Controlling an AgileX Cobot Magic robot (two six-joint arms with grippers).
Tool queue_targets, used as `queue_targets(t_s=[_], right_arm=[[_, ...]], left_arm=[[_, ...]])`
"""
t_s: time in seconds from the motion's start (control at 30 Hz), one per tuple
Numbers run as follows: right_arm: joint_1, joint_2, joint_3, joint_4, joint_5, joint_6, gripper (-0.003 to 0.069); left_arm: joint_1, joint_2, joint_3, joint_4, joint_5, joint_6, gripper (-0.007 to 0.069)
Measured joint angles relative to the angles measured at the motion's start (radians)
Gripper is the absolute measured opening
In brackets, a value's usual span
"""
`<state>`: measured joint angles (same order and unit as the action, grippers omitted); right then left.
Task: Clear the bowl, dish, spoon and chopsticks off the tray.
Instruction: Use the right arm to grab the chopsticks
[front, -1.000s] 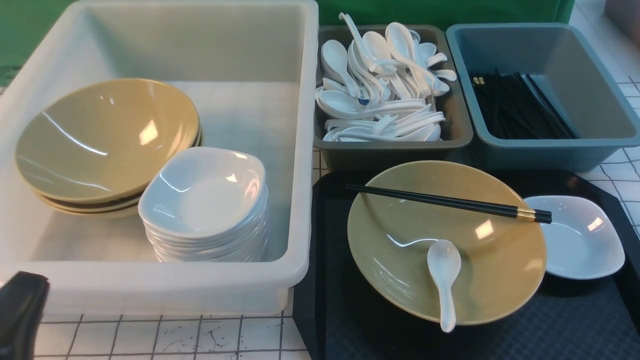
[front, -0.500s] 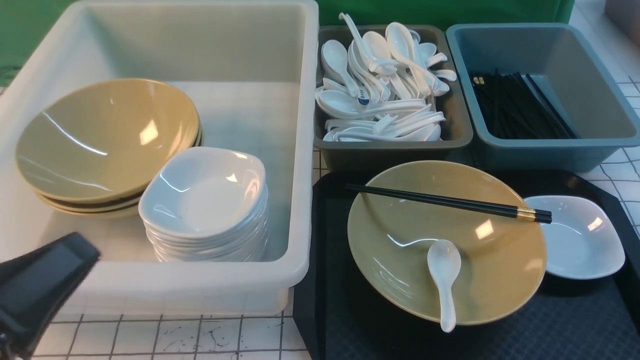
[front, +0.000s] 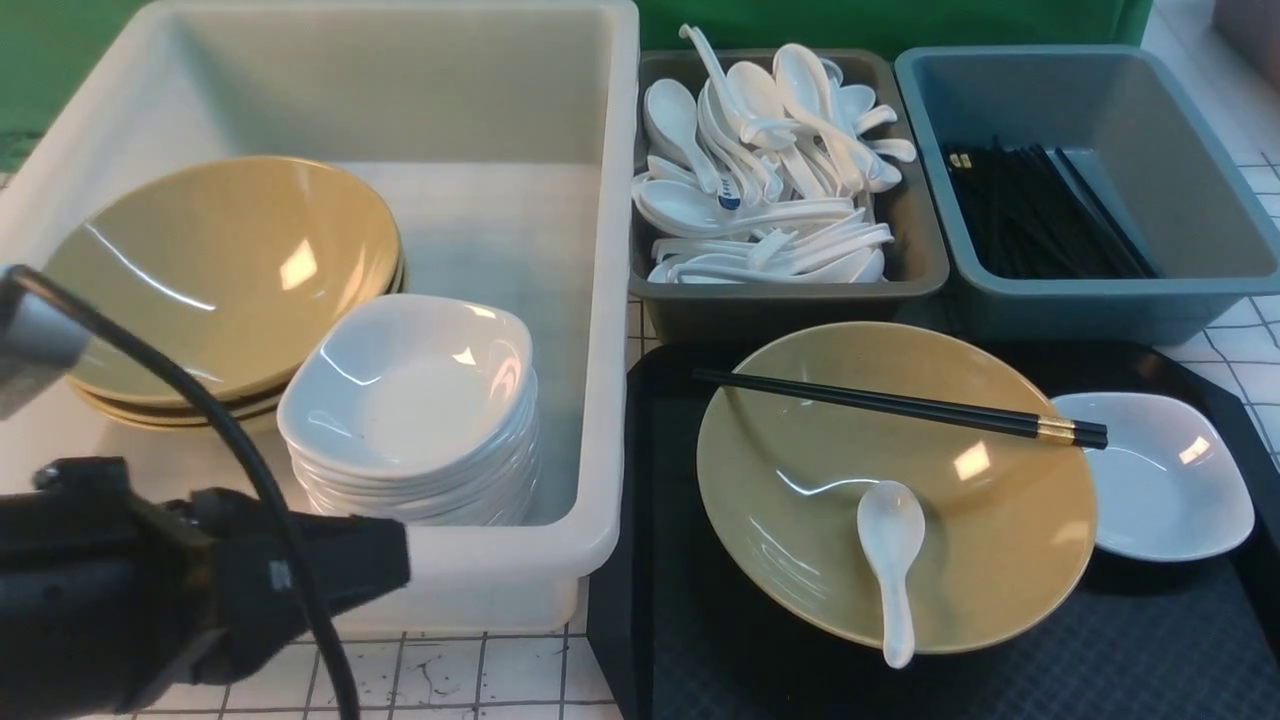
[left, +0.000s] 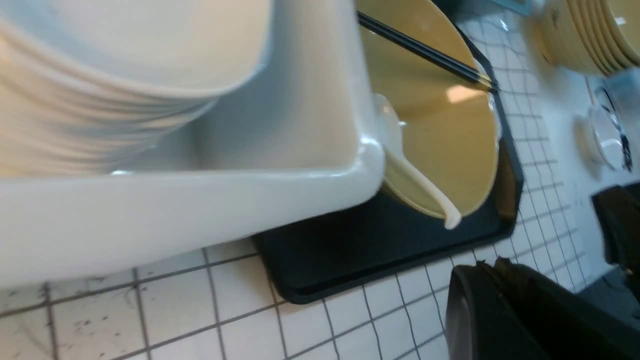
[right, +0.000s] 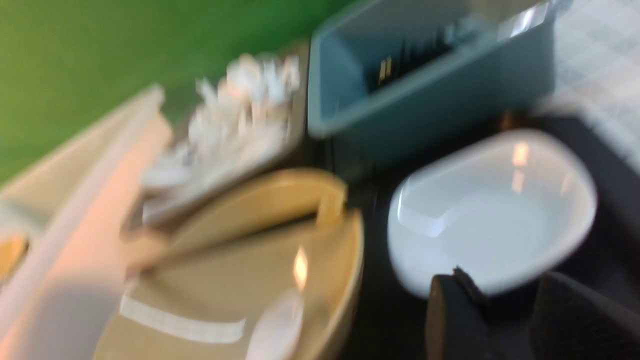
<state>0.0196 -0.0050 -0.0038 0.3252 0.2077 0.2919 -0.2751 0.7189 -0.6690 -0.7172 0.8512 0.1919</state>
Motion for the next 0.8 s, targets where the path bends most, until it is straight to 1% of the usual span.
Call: queue_targets(t_s=[0.03, 0.07, 0.13, 0.17, 0.2, 0.23, 0.3, 0.37, 0.4, 0.43, 0.47, 0.53, 0.67, 0.73, 0.8], right_arm=[[0.020, 0.016, -0.036, 0.002, 0.065, -0.012, 0.0223], [0.025, 0.020, -0.054, 0.002, 0.077, -0.016, 0.0220], [0.095, 0.120, -0.206, 0.004, 0.234, -0.116, 0.0178], [0.106, 0.141, -0.220, 0.004, 0.259, -0.136, 0.0171], [0.153, 0.223, -0.330, 0.004, 0.350, -0.217, 0.0144], [0.180, 0.300, -0.412, 0.004, 0.433, -0.267, 0.0129], [0.215, 0.407, -0.513, 0.004, 0.542, -0.349, 0.0112], [0.238, 0.501, -0.592, 0.004, 0.623, -0.429, 0.0104], [0.253, 0.606, -0.674, 0.001, 0.689, -0.524, 0.0103], [0.255, 0.632, -0.694, 0.001, 0.702, -0.547, 0.0103], [0.258, 0.686, -0.733, -0.003, 0.726, -0.601, 0.0103], [0.260, 0.847, -0.845, -0.011, 0.780, -0.697, 0.0111], [0.260, 1.093, -1.045, -0.018, 0.841, -0.802, 0.0152], [0.262, 1.219, -1.142, -0.021, 0.855, -0.871, 0.0202], [0.270, 1.279, -1.203, -0.026, 0.856, -0.932, 0.0244]], left_arm=[[-0.025, 0.013, 0.000, -0.001, -0.019, 0.005, -0.0001], [-0.035, 0.016, 0.000, -0.002, -0.022, 0.006, -0.0001], [-0.094, 0.070, -0.014, -0.003, -0.065, 0.013, -0.0001], [-0.098, 0.075, -0.016, -0.003, -0.068, 0.015, -0.0001], [-0.128, 0.115, -0.041, -0.004, -0.090, 0.034, -0.0001], [-0.148, 0.143, -0.062, -0.007, -0.102, 0.049, -0.0001], [-0.171, 0.177, -0.093, -0.008, -0.109, 0.065, -0.0001], [-0.189, 0.197, -0.121, -0.008, -0.111, 0.088, -0.0001], [-0.207, 0.210, -0.150, -0.008, -0.113, 0.105, -0.0001], [-0.211, 0.211, -0.157, -0.008, -0.115, 0.110, -0.0001], [-0.218, 0.212, -0.171, -0.008, -0.116, 0.120, -0.0001], [-0.228, 0.211, -0.207, -0.014, -0.117, 0.160, -0.0001], [-0.230, 0.202, -0.239, -0.025, -0.111, 0.245, -0.0001], [-0.230, 0.180, -0.240, -0.038, -0.103, 0.316, -0.0001], [-0.230, 0.156, -0.240, -0.057, -0.102, 0.361, -0.0001]])
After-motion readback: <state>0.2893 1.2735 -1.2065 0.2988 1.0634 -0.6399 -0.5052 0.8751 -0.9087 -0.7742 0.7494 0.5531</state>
